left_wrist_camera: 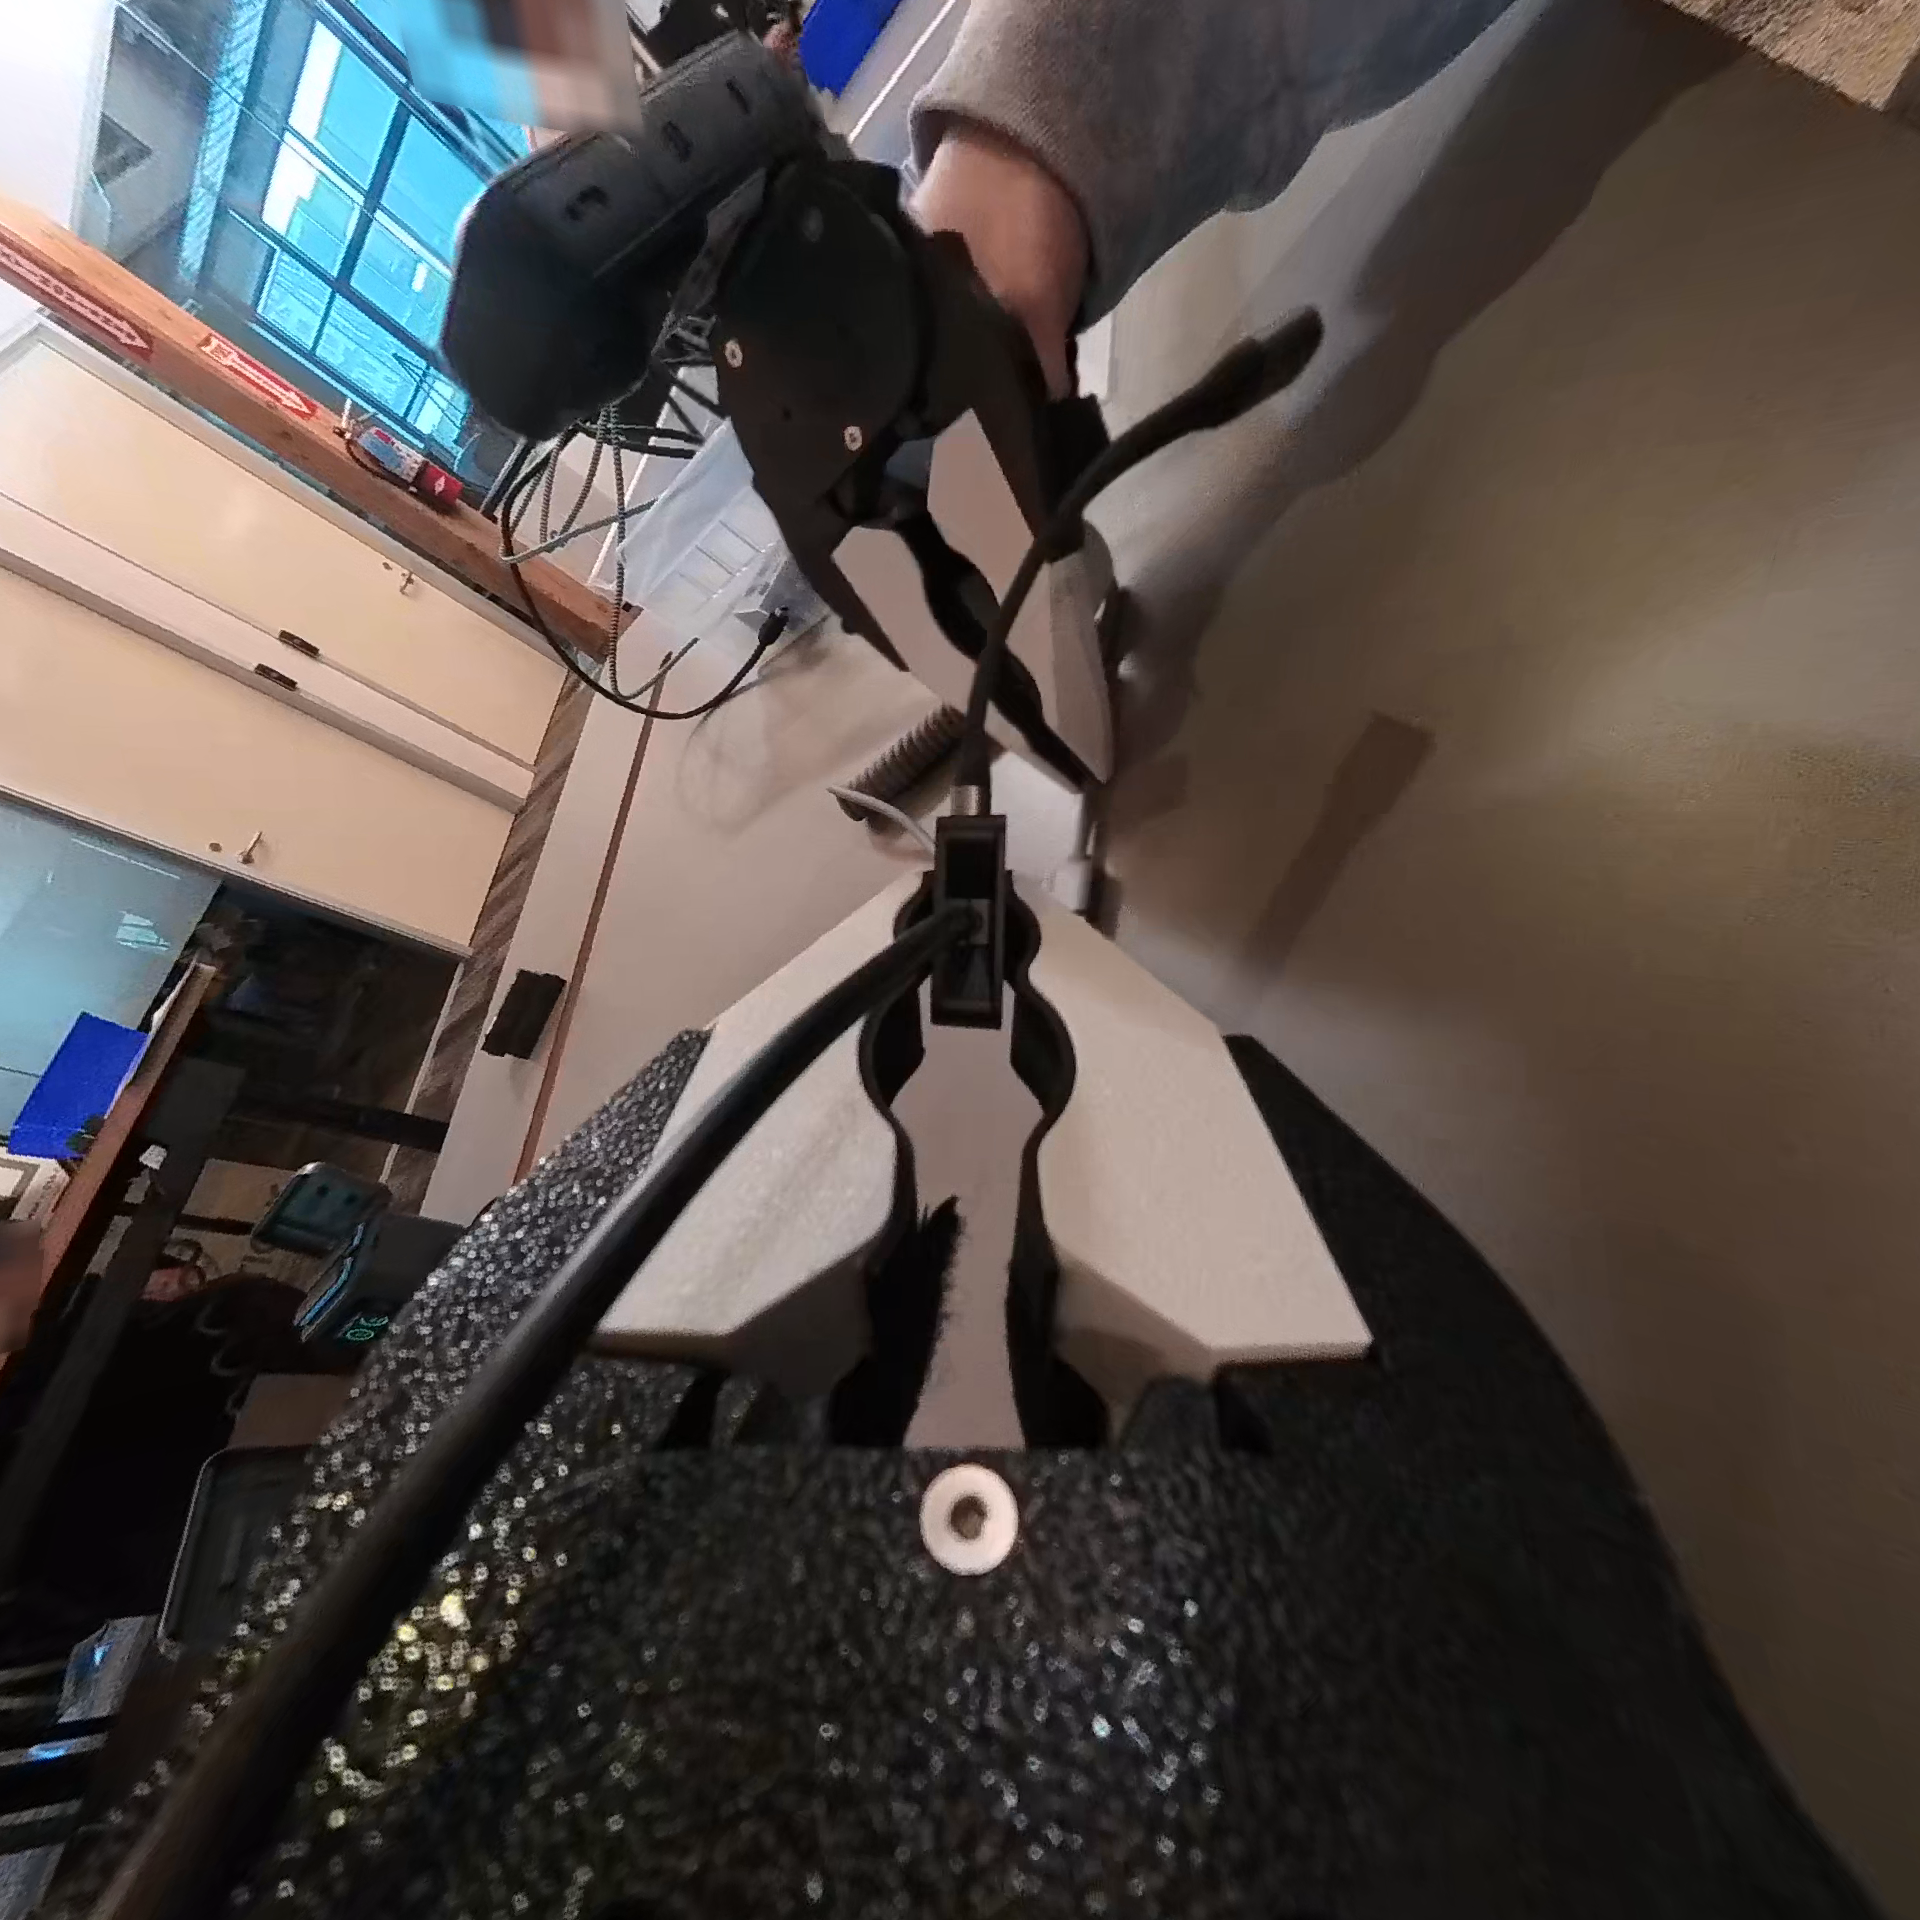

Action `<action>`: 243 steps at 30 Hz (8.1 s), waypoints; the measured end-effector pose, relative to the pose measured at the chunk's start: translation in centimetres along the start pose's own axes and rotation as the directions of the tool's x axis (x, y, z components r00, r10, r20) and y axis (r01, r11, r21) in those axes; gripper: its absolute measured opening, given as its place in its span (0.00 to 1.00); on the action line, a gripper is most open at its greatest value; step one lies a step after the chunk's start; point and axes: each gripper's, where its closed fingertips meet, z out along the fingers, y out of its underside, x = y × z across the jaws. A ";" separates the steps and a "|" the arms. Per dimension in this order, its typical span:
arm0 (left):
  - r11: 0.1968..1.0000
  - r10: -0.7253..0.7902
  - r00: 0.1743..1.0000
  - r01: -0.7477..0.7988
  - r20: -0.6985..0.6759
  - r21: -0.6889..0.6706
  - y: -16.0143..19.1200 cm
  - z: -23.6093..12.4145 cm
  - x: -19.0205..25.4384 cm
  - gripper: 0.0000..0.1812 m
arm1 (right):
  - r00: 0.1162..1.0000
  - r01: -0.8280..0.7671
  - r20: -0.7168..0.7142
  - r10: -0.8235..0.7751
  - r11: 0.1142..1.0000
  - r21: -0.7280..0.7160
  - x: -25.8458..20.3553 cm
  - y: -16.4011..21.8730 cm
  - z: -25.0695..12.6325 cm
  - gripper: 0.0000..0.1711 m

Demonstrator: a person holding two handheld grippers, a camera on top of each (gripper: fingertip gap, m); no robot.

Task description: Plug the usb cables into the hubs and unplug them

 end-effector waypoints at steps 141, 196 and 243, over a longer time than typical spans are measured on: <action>0.508 -0.821 0.479 0.861 -0.310 -0.016 0.2 2.2 0.2 0.05 | 0.284 0.712 -0.703 -0.652 0.634 -0.301 -0.6 -2.9 -7.8 0.01; 0.562 -0.776 0.521 0.827 -0.355 -0.016 -0.7 2.1 1.0 0.05 | -0.247 0.508 -0.326 -0.913 0.165 -0.846 -0.3 -2.4 -6.8 0.01; 0.543 -0.798 0.498 0.839 -0.340 -0.046 -0.9 3.0 1.5 0.05 | 0.300 0.794 -0.428 -0.853 0.472 -0.383 -4.4 -3.0 -4.0 0.03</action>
